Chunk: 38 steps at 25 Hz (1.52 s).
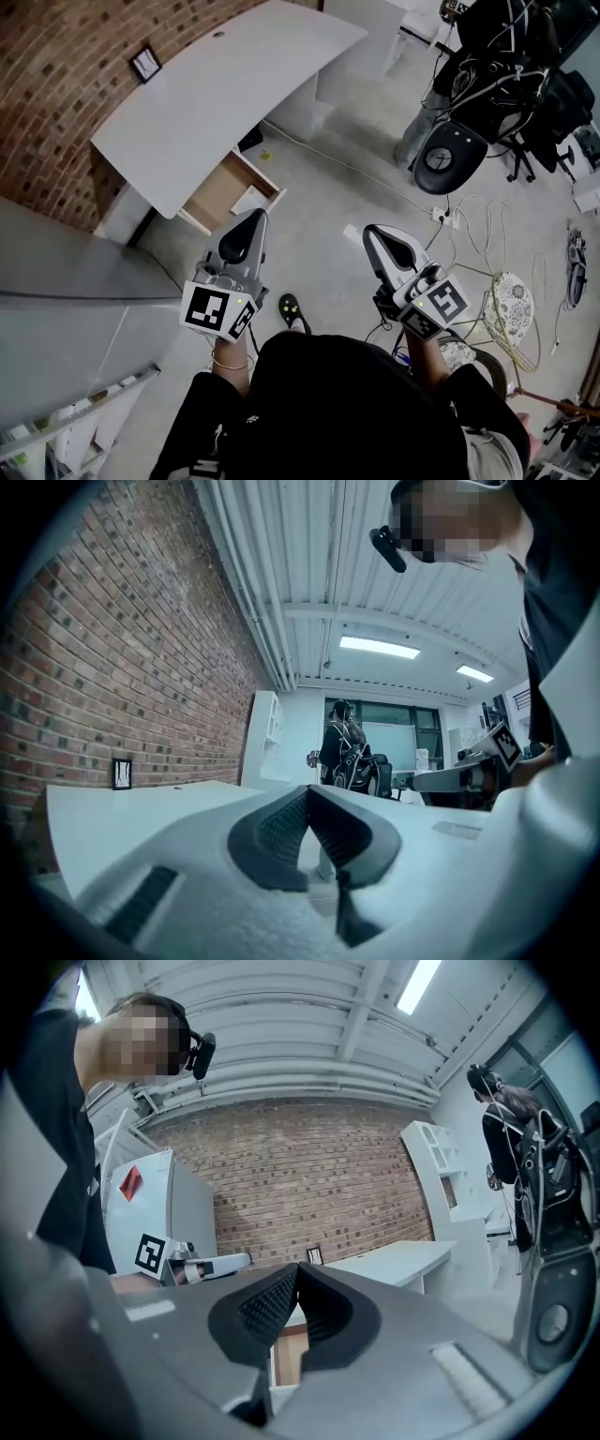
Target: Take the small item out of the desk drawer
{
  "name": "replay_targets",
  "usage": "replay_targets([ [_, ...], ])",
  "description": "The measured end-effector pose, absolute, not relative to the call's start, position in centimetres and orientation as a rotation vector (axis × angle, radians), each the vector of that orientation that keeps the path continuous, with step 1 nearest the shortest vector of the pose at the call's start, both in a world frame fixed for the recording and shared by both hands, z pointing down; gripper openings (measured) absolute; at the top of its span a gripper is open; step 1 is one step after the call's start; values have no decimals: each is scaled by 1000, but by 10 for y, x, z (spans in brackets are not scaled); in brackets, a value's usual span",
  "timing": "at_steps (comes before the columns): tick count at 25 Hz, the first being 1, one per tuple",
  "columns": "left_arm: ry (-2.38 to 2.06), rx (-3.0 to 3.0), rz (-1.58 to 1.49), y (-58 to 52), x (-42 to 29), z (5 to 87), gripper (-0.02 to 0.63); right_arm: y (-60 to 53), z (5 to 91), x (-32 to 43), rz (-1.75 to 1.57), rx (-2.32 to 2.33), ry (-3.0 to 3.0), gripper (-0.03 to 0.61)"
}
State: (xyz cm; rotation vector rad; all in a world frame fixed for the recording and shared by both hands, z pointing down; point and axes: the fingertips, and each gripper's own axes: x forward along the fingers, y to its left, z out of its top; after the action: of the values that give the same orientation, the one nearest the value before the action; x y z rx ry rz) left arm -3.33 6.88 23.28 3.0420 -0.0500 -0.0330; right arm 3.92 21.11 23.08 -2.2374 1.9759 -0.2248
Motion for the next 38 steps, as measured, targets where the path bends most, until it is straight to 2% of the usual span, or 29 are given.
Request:
replay_targets([
  [21,-297,3030,-2,-24,-57,242,3,96,238,46,-254,-2051,2157,8],
  [38,-751,2934,127,-80,-42,270,3,-12,250,109,-312,-1732,2437,8],
])
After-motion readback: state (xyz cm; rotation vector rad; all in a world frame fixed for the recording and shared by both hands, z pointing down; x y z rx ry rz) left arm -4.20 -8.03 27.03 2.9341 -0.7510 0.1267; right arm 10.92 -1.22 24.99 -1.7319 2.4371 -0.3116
